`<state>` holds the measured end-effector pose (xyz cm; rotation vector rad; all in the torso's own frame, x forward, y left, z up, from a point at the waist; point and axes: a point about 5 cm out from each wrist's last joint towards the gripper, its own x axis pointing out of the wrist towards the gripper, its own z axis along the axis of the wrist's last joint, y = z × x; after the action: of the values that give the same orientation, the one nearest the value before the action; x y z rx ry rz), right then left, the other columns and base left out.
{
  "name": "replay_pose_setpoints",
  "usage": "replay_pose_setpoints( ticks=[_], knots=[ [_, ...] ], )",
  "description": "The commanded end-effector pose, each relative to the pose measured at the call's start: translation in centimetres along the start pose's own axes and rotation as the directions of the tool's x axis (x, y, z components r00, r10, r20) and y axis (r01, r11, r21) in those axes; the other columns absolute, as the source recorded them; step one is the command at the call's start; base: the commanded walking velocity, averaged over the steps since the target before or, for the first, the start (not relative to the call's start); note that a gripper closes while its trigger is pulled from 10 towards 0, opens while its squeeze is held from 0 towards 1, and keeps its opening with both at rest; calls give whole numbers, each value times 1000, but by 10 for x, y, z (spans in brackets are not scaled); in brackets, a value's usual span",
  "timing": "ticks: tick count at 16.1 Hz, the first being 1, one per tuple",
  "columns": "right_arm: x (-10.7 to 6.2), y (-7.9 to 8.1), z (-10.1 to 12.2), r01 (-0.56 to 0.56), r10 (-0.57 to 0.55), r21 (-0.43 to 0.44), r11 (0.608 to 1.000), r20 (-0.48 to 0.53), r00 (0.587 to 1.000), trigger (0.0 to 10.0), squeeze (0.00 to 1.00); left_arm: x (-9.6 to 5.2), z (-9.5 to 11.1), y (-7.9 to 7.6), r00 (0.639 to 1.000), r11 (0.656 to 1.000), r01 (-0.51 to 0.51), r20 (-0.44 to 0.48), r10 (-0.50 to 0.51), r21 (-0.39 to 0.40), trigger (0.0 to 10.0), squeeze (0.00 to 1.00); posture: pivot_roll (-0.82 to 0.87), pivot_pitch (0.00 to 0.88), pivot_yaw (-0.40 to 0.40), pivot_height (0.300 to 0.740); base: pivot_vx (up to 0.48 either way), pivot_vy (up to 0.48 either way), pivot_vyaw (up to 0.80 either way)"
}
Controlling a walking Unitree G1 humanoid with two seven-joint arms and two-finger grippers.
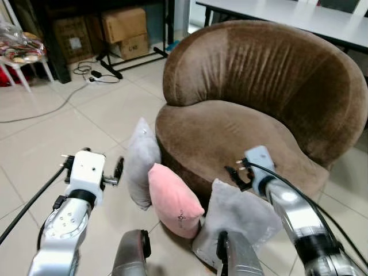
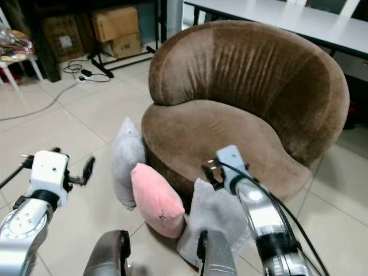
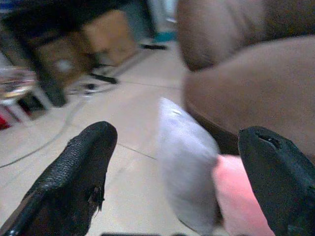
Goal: Move the pillow to the sofa from floor
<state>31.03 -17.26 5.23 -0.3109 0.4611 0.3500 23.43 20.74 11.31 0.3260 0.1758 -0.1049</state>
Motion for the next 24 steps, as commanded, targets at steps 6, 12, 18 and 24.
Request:
replay_pose_setpoints(
  ticks=[6, 12, 18, 24],
  knots=[
    [18, -4, -23, -94, 61, -130, 987, -239, 969, 10000, 1000, -16, 6, -7, 951, 951, 309, -23, -308, 20, 10000, 0, 81, 0, -37, 592, 0, 0, 0],
    [24, 7, -28, -83, 34, -179, 980, -260, 965, 10000, 1000, -42, 11, 7, 958, 958, 285, -51, -284, 21, 10000, 0, 105, 0, -40, 592, 0, 0, 0],
    [27, 14, -28, -26, -48, -266, 964, -268, 962, 10000, 1000, -60, 13, 5, 953, 956, 294, -87, -291, 17, 10000, 0, 130, 62, -57, 592, 0, 0, 0],
    [30, 12, -17, 64, -72, -51, 997, -157, 985, 10000, 1000, -77, 10, 5, 959, 965, 261, -116, -259, 7, 10000, 0, 102, 110, -69, 592, 0, 0, 0]
  ],
)
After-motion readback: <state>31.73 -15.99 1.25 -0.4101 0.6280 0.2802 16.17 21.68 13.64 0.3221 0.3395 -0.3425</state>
